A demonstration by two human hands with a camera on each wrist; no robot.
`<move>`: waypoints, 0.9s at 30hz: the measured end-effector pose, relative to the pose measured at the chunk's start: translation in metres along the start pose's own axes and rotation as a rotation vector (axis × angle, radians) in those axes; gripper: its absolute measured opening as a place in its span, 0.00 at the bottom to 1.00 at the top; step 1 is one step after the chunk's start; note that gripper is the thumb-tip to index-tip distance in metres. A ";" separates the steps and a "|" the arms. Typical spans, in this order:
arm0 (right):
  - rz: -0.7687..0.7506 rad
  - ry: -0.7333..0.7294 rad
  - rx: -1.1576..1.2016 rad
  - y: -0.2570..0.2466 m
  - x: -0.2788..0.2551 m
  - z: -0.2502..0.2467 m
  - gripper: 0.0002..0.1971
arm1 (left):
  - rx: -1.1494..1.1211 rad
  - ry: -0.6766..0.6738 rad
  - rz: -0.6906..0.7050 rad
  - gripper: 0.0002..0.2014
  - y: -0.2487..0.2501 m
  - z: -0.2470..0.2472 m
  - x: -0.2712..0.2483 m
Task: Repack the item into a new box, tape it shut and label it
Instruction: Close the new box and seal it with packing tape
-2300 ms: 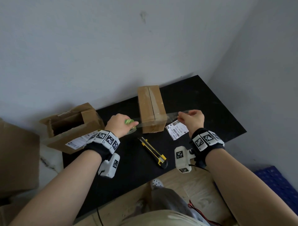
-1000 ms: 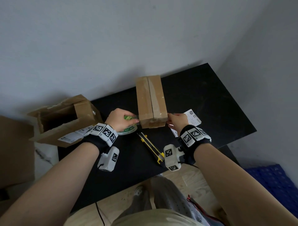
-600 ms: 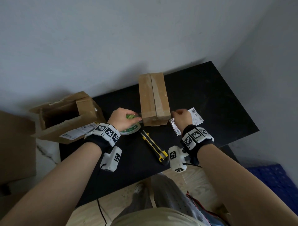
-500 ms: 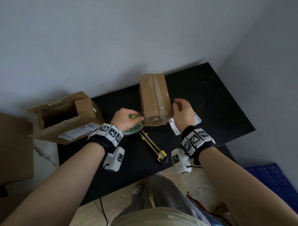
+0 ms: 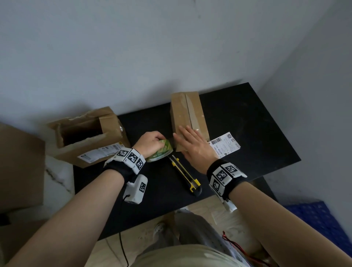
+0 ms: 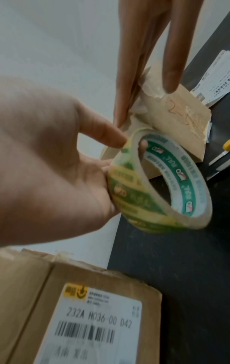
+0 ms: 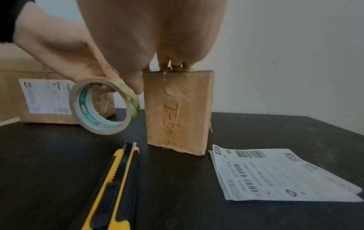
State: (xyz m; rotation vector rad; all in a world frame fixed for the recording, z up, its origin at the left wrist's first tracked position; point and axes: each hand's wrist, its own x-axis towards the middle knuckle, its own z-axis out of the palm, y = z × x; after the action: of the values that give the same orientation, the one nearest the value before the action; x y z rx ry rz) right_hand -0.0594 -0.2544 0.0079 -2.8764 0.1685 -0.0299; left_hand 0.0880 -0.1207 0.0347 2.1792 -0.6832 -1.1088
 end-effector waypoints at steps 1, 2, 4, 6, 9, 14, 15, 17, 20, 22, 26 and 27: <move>-0.006 0.001 -0.009 0.001 0.000 0.002 0.32 | 0.000 -0.012 0.009 0.14 -0.002 -0.002 -0.001; -0.013 0.003 -0.014 0.002 -0.001 0.002 0.33 | 0.002 -0.024 0.018 0.15 -0.004 -0.004 -0.002; -0.027 0.010 -0.013 0.003 -0.001 0.003 0.34 | 0.023 -0.045 0.024 0.15 -0.006 -0.007 -0.002; -0.036 0.013 -0.012 0.004 -0.001 0.005 0.35 | 0.072 -0.055 0.027 0.15 -0.007 -0.010 0.000; -0.054 0.033 -0.020 0.007 0.000 0.008 0.36 | 0.215 -0.043 0.032 0.14 -0.010 -0.013 0.005; -0.067 0.033 -0.020 0.009 0.001 0.005 0.35 | 0.322 -0.038 0.032 0.15 -0.013 -0.011 0.007; -0.063 0.021 -0.010 0.008 0.001 0.003 0.35 | 0.309 -0.024 0.048 0.15 -0.013 -0.010 0.006; -0.057 0.024 0.020 0.007 0.000 -0.002 0.34 | 0.296 -0.003 0.073 0.14 -0.014 -0.009 0.004; -0.042 0.195 0.013 0.001 -0.005 -0.012 0.28 | 0.324 0.023 0.083 0.10 -0.017 -0.008 0.001; -0.012 0.371 0.004 -0.009 -0.010 -0.016 0.20 | 0.328 0.035 0.084 0.11 -0.019 -0.009 -0.001; 0.063 0.307 0.083 -0.031 -0.025 -0.001 0.07 | 0.295 0.039 0.127 0.10 -0.021 -0.010 -0.005; 0.148 0.158 0.105 -0.035 -0.027 0.006 0.10 | 0.288 0.049 0.140 0.10 -0.022 -0.010 -0.006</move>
State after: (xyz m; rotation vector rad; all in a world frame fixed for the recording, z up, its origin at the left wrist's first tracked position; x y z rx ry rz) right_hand -0.0818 -0.2166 0.0109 -2.7480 0.3972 -0.2312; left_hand 0.0976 -0.0990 0.0272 2.3454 -1.0099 -0.9280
